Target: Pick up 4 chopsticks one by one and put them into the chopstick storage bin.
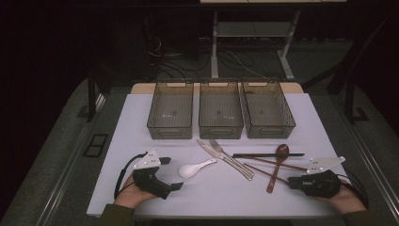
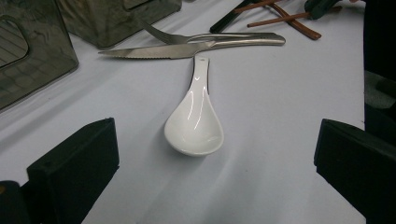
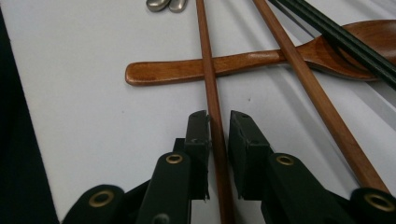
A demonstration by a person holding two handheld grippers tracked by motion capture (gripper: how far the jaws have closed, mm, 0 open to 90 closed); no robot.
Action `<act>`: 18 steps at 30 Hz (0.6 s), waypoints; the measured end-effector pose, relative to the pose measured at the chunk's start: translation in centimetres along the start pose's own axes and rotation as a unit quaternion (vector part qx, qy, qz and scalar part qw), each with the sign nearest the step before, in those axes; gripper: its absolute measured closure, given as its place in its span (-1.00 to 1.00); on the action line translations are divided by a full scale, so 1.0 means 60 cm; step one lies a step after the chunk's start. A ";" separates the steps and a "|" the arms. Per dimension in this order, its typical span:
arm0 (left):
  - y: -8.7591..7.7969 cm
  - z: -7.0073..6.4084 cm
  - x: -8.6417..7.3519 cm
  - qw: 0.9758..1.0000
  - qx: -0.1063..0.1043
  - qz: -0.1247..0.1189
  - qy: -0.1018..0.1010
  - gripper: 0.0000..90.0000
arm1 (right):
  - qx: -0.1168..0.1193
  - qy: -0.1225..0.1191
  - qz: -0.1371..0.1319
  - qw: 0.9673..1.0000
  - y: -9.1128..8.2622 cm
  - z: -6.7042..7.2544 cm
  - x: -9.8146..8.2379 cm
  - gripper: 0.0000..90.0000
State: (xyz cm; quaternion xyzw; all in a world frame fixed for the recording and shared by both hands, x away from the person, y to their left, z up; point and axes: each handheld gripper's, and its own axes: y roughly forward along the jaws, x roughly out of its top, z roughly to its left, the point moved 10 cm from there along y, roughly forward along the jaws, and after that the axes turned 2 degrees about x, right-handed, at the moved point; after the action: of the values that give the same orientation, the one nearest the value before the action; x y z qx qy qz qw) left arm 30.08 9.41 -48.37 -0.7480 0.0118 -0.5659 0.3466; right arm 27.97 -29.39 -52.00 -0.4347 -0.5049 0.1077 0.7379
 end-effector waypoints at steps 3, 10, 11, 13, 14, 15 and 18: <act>0.000 0.000 0.000 1.000 0.000 0.001 0.000 -1.00 | -0.002 -0.002 0.001 1.000 0.001 0.000 -0.001 0.75; 0.001 -0.001 0.000 1.000 -0.001 0.001 0.001 -1.00 | -0.003 -0.006 0.001 1.000 0.001 -0.001 -0.001 0.81; 0.001 -0.001 0.000 1.000 -0.001 0.001 0.000 -1.00 | -0.003 -0.007 0.001 1.000 0.001 -0.002 -0.001 0.81; 0.001 -0.001 0.000 1.000 -0.001 0.000 0.000 -1.00 | -0.001 -0.006 -0.001 1.000 0.001 -0.002 -0.002 0.81; 0.001 -0.001 0.000 1.000 -0.001 0.000 0.000 -1.00 | 0.000 -0.006 -0.002 1.000 0.002 -0.002 -0.001 0.81; 0.001 -0.001 0.000 1.000 -0.001 0.000 0.001 -1.00 | 0.001 -0.007 -0.003 1.000 0.001 -0.002 -0.001 0.82; 0.001 -0.002 0.000 1.000 -0.001 0.000 0.001 -1.00 | 0.003 -0.008 -0.002 1.000 0.001 -0.002 -0.002 0.84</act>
State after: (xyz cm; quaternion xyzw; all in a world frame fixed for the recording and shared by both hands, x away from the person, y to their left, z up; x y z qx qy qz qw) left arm 30.01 9.32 -48.37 -0.7479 0.0129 -0.5663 0.3461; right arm 28.04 -29.48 -52.12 -0.4309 -0.5111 0.1111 0.7353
